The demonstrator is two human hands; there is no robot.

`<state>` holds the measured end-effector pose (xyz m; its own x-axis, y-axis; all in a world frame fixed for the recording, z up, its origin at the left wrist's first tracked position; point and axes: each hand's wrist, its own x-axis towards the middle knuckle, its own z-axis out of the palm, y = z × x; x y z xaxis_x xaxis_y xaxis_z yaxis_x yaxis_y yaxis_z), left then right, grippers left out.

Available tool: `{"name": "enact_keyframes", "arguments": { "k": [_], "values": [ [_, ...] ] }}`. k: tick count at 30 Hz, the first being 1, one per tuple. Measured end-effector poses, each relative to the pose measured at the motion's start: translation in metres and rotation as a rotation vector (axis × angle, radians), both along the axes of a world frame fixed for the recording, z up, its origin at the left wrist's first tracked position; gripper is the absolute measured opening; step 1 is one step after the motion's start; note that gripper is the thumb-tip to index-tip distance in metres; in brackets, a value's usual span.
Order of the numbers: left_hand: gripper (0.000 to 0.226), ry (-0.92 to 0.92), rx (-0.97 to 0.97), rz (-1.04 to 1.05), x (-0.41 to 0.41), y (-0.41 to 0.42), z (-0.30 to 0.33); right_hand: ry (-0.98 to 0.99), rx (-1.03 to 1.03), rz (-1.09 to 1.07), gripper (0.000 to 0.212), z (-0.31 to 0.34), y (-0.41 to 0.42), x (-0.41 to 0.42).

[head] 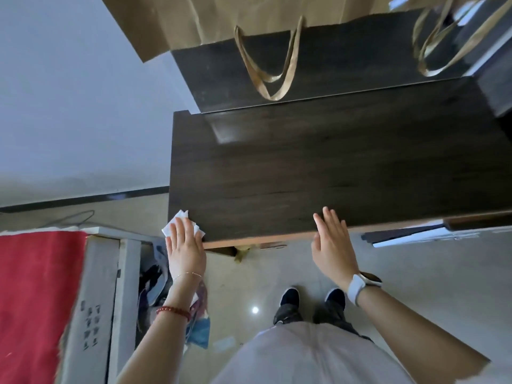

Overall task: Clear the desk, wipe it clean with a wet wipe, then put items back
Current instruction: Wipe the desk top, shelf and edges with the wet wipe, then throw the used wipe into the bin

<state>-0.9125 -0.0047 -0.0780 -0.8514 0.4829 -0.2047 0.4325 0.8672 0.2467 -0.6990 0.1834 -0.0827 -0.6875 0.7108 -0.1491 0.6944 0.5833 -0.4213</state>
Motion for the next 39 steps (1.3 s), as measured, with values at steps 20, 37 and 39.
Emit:
{"name": "enact_keyframes", "arguments": {
  "k": [20,37,39],
  "values": [
    [0.044,-0.212,0.295,-0.772,0.345,0.244,0.057,0.253,-0.090,-0.955,0.040,0.040,-0.005,0.333],
    [0.019,-0.621,0.051,-1.644,0.811,0.312,0.044,0.207,-0.032,-1.735,0.042,0.030,-0.046,0.699],
    [0.024,-0.558,-0.011,-1.732,0.848,0.331,0.035,0.205,-0.020,-1.774,0.035,0.022,-0.034,0.733]
  ]
}}
